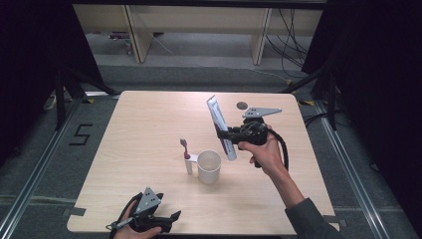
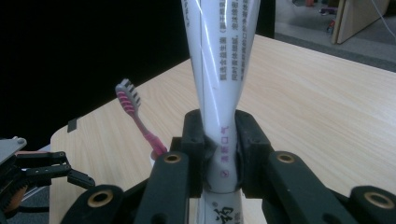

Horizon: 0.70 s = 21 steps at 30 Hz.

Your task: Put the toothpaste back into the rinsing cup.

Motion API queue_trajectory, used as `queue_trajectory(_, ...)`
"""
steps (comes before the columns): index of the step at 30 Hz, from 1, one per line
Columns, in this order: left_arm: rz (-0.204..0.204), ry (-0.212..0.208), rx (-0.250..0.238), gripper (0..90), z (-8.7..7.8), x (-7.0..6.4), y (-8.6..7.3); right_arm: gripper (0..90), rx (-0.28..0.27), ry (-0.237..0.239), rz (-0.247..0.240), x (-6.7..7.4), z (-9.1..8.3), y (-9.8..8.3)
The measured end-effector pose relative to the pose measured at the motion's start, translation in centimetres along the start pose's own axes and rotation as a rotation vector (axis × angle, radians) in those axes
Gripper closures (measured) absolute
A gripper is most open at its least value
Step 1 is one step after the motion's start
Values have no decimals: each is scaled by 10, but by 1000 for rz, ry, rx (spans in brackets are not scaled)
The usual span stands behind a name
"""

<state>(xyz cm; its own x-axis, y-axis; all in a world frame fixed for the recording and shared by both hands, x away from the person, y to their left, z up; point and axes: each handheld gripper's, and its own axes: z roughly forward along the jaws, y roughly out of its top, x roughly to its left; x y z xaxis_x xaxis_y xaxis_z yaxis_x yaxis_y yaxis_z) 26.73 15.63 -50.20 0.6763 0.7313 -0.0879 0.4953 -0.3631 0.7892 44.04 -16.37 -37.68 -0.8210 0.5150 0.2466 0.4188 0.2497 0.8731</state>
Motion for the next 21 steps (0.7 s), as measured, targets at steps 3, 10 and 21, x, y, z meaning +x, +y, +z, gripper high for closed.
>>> queue_trajectory(3, 1, 6, -5, 166, 0, 1, 0, 763, 5, 12, 7, 5, 3, 1)
queue_trajectory(10, 9, 12, 9, 166, -1, 1, 0, 763, 0, 53, 2, 12, 13, 1)
queue_trajectory(21, 5, 8, -1, 166, -2, 1, 1, 763, 2, 81, 7, 21, 24, 1)
